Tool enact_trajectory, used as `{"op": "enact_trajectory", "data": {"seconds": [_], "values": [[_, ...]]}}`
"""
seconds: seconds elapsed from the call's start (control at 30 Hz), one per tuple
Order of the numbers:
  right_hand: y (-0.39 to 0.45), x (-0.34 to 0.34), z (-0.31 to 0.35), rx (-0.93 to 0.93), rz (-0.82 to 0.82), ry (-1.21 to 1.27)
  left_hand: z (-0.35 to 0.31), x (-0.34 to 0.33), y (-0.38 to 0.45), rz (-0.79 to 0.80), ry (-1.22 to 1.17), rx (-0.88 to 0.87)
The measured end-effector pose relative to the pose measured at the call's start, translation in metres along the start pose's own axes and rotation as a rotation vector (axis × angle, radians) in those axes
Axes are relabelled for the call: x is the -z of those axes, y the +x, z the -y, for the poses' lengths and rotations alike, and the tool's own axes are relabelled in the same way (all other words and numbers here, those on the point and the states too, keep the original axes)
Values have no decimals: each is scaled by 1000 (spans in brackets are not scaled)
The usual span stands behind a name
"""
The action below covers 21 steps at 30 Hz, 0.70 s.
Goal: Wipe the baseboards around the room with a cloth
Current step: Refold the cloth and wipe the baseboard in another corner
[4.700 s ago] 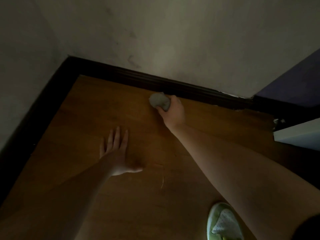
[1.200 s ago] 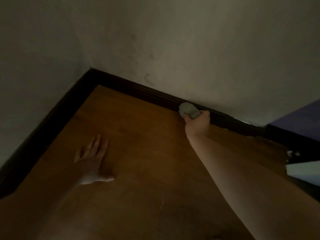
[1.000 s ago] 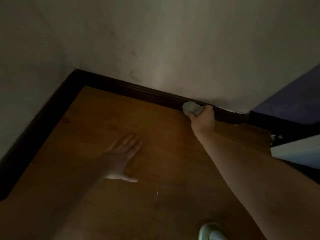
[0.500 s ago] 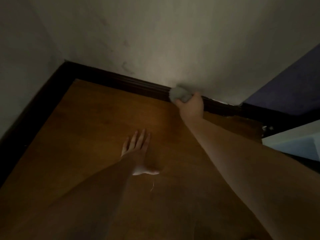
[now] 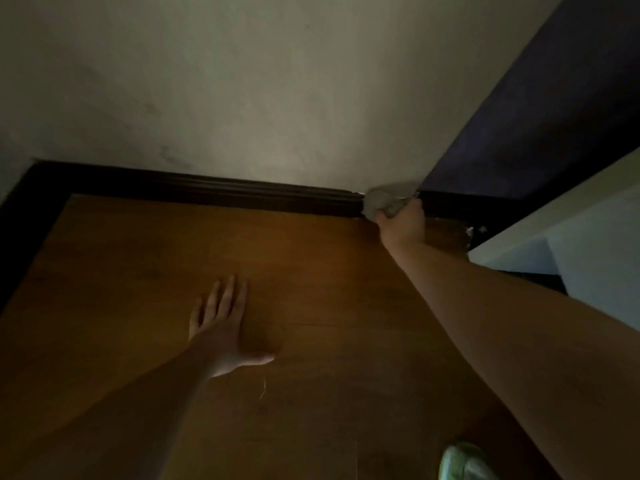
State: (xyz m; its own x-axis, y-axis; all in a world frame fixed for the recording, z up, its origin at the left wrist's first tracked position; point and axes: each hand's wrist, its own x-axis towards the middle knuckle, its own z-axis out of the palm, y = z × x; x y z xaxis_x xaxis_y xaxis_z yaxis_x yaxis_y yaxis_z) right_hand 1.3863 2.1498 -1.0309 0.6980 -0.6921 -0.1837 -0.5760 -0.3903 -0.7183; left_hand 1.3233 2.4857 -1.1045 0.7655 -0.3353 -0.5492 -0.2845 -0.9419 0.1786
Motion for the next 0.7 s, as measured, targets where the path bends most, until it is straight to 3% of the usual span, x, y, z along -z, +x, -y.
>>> {"op": "enact_trajectory", "data": {"seconds": [0.1, 0.27, 0.53, 0.7], "values": [[6, 24, -20, -64, -65, 17, -1, 0, 2, 2, -6, 5], [-13, 42, -52, -112, -36, 75, -11, 8, 3, 43, 62, 27], [-19, 64, -70, -91, -79, 145, -114, 14, 36, -47, 145, -422], [-5, 73, -77, -98, -115, 191, -147, -6, 58, 19, 231, -364]]}}
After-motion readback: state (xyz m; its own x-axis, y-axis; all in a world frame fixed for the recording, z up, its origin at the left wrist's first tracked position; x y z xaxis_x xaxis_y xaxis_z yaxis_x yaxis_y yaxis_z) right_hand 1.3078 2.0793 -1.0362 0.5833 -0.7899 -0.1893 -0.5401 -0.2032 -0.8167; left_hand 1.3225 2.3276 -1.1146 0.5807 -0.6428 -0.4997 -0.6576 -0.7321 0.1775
